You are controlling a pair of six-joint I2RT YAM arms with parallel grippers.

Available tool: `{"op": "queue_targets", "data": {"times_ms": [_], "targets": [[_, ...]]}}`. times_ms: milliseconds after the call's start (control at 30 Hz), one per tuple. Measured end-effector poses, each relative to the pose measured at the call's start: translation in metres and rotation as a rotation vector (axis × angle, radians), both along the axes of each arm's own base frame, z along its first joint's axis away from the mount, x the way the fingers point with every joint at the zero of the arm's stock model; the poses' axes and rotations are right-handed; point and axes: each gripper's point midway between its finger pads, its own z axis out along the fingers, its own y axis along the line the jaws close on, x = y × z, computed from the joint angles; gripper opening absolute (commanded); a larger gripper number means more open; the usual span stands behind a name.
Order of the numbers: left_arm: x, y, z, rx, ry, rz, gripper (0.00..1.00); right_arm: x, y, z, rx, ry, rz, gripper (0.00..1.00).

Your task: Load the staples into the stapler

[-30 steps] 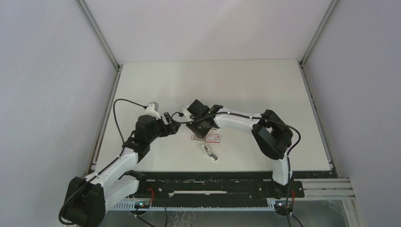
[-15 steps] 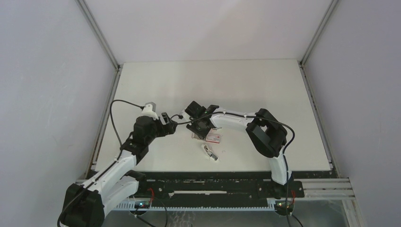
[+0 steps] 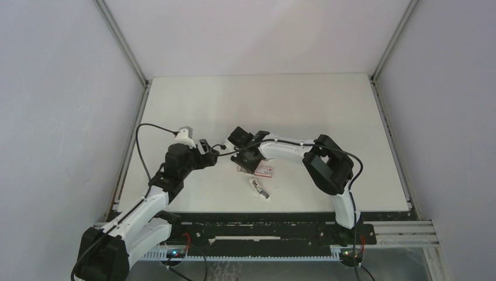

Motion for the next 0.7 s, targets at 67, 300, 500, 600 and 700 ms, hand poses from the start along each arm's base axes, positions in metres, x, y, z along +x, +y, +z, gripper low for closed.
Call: {"op": "queue_targets", "data": {"times_ms": [67,300,500,600,700], "targets": [[0.0,0.0,0.0,0.0,0.0,0.001,0.85,0.0,0.0,0.0,-0.001,0.0,-0.004,0.3],[0.0,0.001,0.001,0.004,-0.007,-0.001,0.85,-0.003,0.003,0.002,0.025,0.031,-0.065,0.36],[0.001,0.001,0.002,0.009,-0.017,-0.005,0.85,0.003,0.011,0.014,0.059,0.037,-0.207,0.38],[0.001,0.001,0.002,0.009,-0.017,-0.004,0.85,0.004,0.011,0.019,0.07,0.037,-0.291,0.39],[0.001,0.001,0.002,0.009,-0.017,-0.004,0.85,0.002,0.009,0.021,0.065,0.04,-0.35,0.38]]}}
